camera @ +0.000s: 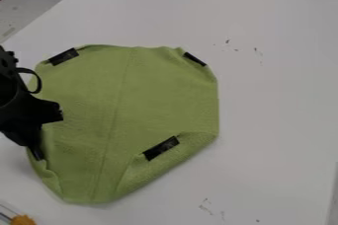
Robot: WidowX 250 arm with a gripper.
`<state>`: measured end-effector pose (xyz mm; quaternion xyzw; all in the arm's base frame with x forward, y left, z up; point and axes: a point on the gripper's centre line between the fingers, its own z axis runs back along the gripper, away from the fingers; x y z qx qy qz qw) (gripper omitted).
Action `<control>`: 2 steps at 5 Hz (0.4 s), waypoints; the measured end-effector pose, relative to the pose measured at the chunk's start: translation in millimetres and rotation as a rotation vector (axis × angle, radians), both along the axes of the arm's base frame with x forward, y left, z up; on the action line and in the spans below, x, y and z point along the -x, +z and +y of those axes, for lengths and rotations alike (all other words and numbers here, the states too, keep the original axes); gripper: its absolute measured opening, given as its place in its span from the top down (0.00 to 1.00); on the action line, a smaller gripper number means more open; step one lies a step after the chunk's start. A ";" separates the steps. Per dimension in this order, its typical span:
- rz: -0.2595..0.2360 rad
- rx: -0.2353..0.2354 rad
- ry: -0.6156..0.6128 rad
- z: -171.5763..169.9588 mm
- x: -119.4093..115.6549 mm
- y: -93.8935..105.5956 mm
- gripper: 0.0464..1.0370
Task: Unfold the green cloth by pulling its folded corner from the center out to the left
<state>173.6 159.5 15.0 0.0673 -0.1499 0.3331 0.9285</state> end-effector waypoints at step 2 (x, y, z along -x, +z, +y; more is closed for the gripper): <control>0.071 -0.031 -0.022 17.0 24.7 11.6 0.23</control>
